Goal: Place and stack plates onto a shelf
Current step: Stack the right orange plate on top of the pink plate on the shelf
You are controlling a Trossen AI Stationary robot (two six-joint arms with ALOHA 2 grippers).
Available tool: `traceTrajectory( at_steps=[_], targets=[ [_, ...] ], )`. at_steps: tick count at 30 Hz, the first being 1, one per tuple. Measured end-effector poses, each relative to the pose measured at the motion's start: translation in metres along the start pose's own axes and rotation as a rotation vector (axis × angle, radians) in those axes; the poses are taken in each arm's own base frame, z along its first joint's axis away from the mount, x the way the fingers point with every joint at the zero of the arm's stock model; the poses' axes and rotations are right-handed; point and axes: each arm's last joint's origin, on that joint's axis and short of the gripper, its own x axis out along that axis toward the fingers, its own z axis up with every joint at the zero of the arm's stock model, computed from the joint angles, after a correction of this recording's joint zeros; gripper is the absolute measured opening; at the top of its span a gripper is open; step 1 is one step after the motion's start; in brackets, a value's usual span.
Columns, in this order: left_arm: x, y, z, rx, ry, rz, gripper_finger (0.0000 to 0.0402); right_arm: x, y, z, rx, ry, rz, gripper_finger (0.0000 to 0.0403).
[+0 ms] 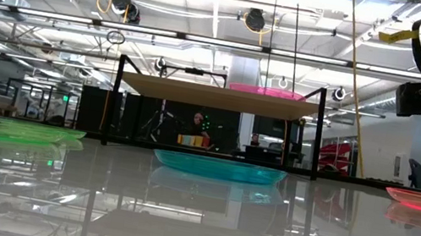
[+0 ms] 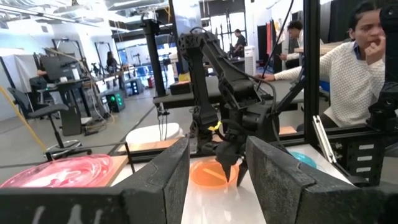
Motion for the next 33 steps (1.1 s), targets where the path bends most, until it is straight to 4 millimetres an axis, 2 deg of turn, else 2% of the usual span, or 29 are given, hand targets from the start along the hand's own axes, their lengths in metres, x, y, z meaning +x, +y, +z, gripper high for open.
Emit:
traceTrajectory(
  at_steps=[3, 8, 10, 24, 29, 33],
  targets=[
    [0.000, 0.000, 0.000, 0.011, 0.001, 0.000, 0.0165, -0.002, 0.000, 0.000, -0.003, -0.003, 0.010, 0.0097],
    [0.000, 0.000, 0.000, 0.030, 0.002, 0.000, 0.0165, -0.009, -0.003, 0.000, -0.017, -0.011, 0.040, 0.0021],
    [0.000, 0.000, 0.000, 0.030, 0.002, 0.000, 0.0165, -0.013, -0.006, -0.001, -0.018, -0.015, 0.054, 0.0007],
    [0.000, 0.000, 0.000, 0.035, 0.000, 0.003, 0.0165, -0.053, -0.019, 0.002, 0.009, -0.137, 0.237, 0.0001],
    [0.000, 0.000, 0.000, 0.037, 0.001, 0.003, 0.0165, -0.081, -0.019, 0.009, -0.025, -0.229, 0.357, 0.0000],
    [0.000, 0.000, 0.000, 0.036, 0.001, 0.003, 0.0165, -0.112, -0.013, 0.019, -0.065, -0.356, 0.504, 0.0000]
  ],
)
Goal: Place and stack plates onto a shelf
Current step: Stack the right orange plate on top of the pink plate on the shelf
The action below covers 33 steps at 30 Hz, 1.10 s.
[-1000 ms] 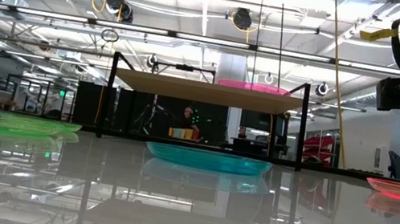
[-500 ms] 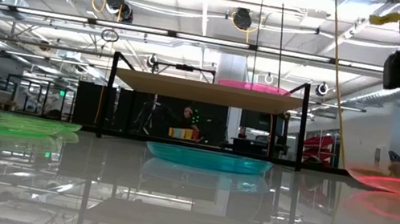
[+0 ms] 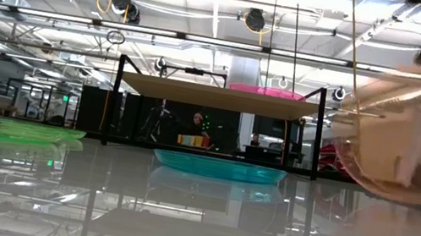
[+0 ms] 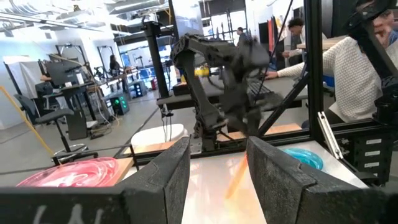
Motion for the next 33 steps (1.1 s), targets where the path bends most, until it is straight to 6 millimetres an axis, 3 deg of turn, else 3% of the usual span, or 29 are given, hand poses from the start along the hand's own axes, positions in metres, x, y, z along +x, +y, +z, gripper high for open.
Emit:
traceTrajectory(
  at_steps=[8, 15, 23, 33],
  targets=[
    [0.000, 0.000, 0.000, 0.000, 0.000, 0.000, 0.0166, -0.034, 0.035, 0.040, -0.237, -0.290, 0.217, 0.0000],
    [0.000, 0.000, 0.000, 0.014, 0.000, 0.000, 0.0166, -0.065, 0.035, 0.079, -0.421, -0.652, -0.147, 0.0000],
    [0.000, 0.000, 0.000, 0.040, 0.000, 0.000, 0.0166, -0.074, -0.001, 0.138, -0.466, -0.779, -0.509, 0.0000],
    [0.000, 0.000, 0.000, 0.044, 0.000, 0.000, 0.0166, -0.031, -0.087, 0.197, -0.506, -0.610, -0.656, 0.0000]
  ],
)
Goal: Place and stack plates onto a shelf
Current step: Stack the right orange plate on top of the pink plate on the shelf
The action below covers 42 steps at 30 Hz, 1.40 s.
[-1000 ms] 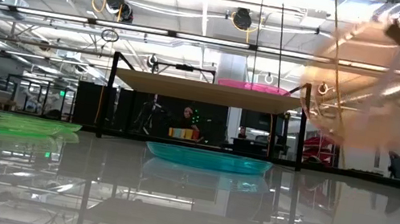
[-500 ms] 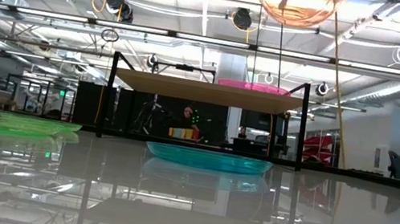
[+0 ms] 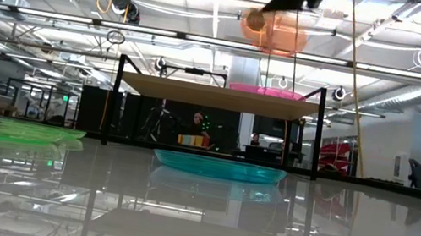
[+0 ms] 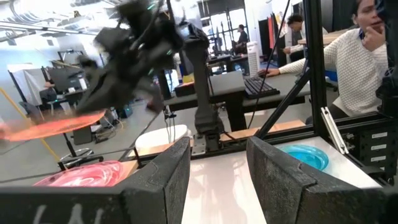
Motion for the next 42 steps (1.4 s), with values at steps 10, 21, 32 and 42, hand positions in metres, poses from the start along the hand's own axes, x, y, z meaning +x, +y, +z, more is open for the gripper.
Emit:
traceTrajectory(
  at_steps=[10, 21, 32, 42],
  targets=[
    [0.000, 0.000, 0.000, 0.018, 0.005, -0.001, 0.0166, 0.070, -0.008, -0.048, -0.050, 0.194, 0.034, 0.0000],
    [0.000, 0.000, -0.001, 0.020, 0.010, -0.002, 0.0166, 0.078, -0.003, -0.066, -0.055, 0.329, 0.055, 0.0000],
    [0.000, 0.000, -0.001, 0.017, 0.009, -0.002, 0.0166, 0.039, -0.008, -0.045, -0.012, 0.300, 0.012, 0.0000],
    [0.000, 0.000, -0.001, 0.012, 0.008, -0.002, 0.0166, 0.036, 0.004, -0.063, 0.037, 0.375, 0.117, 0.0000]
  ],
)
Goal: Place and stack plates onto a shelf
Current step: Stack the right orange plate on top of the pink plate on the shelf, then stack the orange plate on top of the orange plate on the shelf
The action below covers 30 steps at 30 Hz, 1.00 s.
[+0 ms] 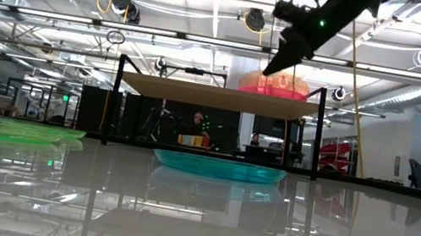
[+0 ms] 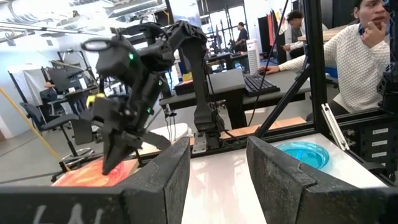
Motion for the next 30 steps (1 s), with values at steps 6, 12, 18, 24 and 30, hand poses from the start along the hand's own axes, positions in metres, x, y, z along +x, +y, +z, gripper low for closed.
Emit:
traceTrajectory(
  at_steps=[6, 12, 18, 24, 30],
  targets=[
    [0.000, 0.000, 0.000, 0.002, 0.000, 0.000, 0.0166, 0.010, 0.004, -0.015, -0.032, -0.003, -0.010, 0.0019],
    [0.000, 0.000, 0.000, 0.005, 0.000, 0.000, 0.0166, 0.012, 0.006, -0.014, -0.045, -0.037, -0.014, 0.0094],
    [0.000, 0.000, 0.000, 0.006, 0.002, -0.001, 0.0166, -0.012, 0.007, -0.005, -0.081, -0.139, -0.014, 0.0165],
    [0.000, -0.001, -0.002, -0.070, 0.019, -0.009, 0.0166, -0.068, 0.009, 0.004, -0.044, -0.315, 0.022, 0.0179],
    [0.000, -0.002, -0.004, -0.069, 0.039, -0.019, 0.0166, -0.120, 0.022, 0.000, 0.015, -0.431, 0.152, 0.0168]
  ],
)
